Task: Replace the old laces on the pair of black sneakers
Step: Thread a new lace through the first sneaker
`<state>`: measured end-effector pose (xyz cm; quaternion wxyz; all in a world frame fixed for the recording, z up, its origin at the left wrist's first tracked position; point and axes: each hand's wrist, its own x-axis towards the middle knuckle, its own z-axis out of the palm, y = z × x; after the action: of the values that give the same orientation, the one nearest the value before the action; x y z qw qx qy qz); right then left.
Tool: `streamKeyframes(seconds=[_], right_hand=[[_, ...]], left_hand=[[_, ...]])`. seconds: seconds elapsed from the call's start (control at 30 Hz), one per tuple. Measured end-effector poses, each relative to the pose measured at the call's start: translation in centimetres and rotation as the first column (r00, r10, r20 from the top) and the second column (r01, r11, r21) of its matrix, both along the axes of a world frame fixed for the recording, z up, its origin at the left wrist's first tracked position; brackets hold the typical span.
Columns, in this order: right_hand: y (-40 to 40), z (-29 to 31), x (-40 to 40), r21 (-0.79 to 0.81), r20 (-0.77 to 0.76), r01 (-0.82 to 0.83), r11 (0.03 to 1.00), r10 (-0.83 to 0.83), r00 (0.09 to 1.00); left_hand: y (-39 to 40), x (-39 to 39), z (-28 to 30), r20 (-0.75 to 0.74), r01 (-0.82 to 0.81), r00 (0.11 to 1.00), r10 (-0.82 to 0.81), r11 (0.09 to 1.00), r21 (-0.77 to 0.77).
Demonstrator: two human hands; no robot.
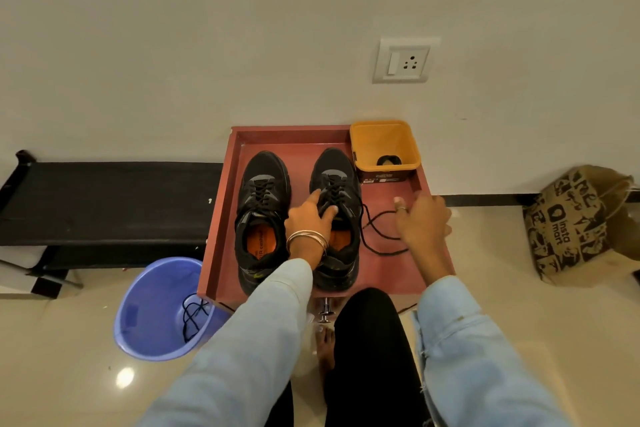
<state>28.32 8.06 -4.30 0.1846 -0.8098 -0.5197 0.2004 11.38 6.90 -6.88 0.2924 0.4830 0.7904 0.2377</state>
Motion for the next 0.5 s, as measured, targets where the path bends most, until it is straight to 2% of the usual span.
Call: streamKeyframes(seconds=[0.03, 0.1, 0.17, 0.23, 0.3, 0.37, 0.47, 0.5], right_hand=[[-0.4, 0.0, -0.9, 0.084, 0.022, -0.061, 0.995, 0.059, 0.998], [-0.6, -0.2, -2.6, 0.197, -0.051, -0.205, 0.959, 0.219, 0.974], [-0.6, -0.7, -4.2, 0.143, -0.085, -0.332, 0.932, 0.346, 0.934], [-0.6, -1.5, -5.2, 0.052, -0.048, -0.423, 0.904, 0.426, 0.904], [-0.8, -2.0, -5.4, -0.011, -0.034, -0.431, 0.902, 0.43, 0.902], [-0.9, -2.6, -5.2, -0.03, -0.045, -0.391, 0.92, 0.389, 0.92], [-1.0, -3.3, -5.0, -0.02, -0.072, -0.363, 0.932, 0.36, 0.93], [-1.1, -3.5, -5.1, -0.018, -0.086, -0.364, 0.931, 0.362, 0.928]], left_hand=[[0.2, -0.2, 0.1, 0.048, -0.021, 0.999, 0.018, 0.999, 0.048], [0.8, -0.4, 0.6, 0.144, -0.072, 0.988, 0.053, 0.99, 0.126], [1.5, -0.4, 1.7, 0.205, -0.091, 0.977, 0.06, 0.985, 0.145], [2.3, -0.4, 2.8, 0.371, -0.193, 0.918, 0.14, 0.975, 0.109], [2.8, -0.8, 4.2, 0.624, -0.357, 0.728, 0.283, 0.934, -0.007], [3.2, -1.8, 5.4, 0.77, -0.418, 0.533, 0.35, 0.9, -0.119], [3.6, -3.6, 6.8, 0.92, -0.492, 0.25, 0.301, 0.858, -0.146], [3.7, -4.0, 7.0, 0.94, -0.522, 0.189, 0.285, 0.84, -0.15]])
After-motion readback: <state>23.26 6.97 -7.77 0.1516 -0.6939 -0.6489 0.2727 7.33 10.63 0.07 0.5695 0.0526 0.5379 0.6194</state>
